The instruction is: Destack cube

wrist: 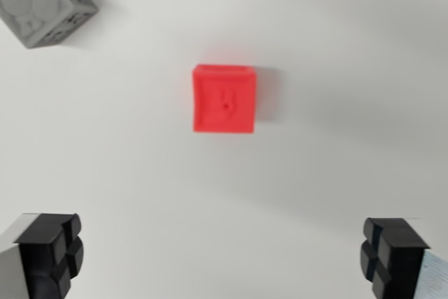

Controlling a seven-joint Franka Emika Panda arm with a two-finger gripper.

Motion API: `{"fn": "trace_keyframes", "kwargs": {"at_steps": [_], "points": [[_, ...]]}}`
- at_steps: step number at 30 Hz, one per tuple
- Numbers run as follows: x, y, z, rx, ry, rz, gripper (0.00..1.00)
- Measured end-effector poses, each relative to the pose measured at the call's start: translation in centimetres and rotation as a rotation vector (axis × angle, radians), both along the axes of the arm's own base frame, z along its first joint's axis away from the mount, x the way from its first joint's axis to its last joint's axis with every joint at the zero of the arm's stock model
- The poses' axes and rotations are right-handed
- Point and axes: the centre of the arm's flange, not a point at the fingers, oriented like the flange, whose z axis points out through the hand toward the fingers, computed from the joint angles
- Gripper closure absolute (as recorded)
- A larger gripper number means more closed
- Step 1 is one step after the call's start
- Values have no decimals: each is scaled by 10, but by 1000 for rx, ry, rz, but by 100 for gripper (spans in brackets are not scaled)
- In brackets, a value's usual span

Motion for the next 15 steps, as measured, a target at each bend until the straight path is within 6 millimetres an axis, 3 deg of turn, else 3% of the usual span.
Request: {"fn": "trace_keyframes", "kwargs": {"at_steps": [15], "points": [[0, 0, 41, -1, 1, 1, 0]]}}
